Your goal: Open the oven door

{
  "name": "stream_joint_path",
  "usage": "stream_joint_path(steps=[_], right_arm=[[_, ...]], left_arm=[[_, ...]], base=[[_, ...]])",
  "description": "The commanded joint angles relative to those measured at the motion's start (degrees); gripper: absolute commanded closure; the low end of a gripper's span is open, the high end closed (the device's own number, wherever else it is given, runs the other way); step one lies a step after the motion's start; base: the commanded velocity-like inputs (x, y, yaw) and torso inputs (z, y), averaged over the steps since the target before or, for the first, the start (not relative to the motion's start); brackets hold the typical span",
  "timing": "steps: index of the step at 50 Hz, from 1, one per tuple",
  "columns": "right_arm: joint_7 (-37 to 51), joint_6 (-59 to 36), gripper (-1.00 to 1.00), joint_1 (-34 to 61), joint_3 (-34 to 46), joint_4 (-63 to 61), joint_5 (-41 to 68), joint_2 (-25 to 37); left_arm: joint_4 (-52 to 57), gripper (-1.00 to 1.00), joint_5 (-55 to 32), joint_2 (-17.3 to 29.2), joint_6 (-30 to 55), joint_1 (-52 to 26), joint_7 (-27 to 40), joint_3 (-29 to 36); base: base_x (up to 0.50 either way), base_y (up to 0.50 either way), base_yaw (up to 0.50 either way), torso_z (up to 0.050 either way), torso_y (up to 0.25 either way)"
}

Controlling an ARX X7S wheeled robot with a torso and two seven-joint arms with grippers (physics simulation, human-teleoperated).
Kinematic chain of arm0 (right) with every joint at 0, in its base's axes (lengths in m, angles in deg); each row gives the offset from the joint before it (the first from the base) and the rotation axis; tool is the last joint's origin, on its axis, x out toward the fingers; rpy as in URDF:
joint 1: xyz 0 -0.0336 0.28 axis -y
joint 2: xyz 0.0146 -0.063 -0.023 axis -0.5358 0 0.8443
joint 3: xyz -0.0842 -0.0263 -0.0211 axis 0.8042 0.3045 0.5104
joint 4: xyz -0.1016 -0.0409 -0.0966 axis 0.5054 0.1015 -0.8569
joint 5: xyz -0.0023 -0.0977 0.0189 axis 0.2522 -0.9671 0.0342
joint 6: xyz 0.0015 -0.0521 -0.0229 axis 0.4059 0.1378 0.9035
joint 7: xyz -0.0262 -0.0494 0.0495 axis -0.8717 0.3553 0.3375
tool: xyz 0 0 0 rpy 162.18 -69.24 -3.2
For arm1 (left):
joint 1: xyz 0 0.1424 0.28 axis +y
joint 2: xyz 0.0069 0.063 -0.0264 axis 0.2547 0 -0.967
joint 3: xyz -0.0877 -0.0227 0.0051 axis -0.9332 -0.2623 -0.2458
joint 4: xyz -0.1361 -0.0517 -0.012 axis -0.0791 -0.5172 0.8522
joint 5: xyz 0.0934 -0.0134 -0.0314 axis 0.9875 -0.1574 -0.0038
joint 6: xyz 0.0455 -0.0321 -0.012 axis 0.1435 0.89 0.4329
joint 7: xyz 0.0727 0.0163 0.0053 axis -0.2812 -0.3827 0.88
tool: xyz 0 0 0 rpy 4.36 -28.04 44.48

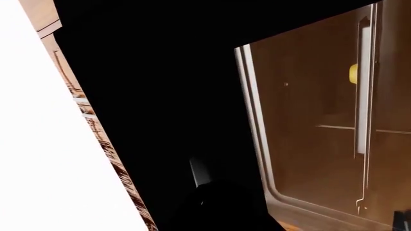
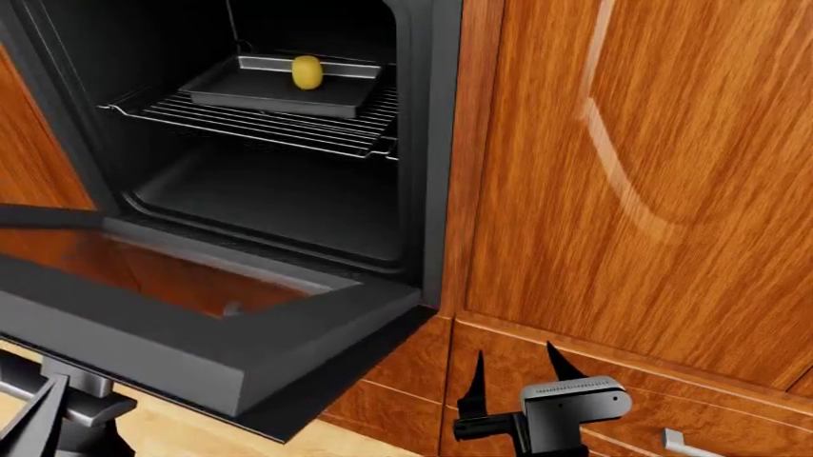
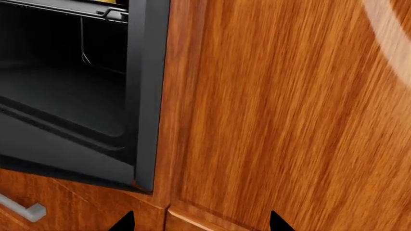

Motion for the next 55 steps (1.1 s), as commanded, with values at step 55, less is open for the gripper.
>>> stream_joint_path(steps=[55], right_arm=[[1.5, -0.7, -1.00, 0.2, 0.8, -0.3, -0.5, 0.4]], left_arm=[[-22.3, 1.00, 2.2, -11.3, -13.9, 6.0, 17.7, -10.7]], base=[[0.00, 0.00, 0.00, 0.001, 0.001]])
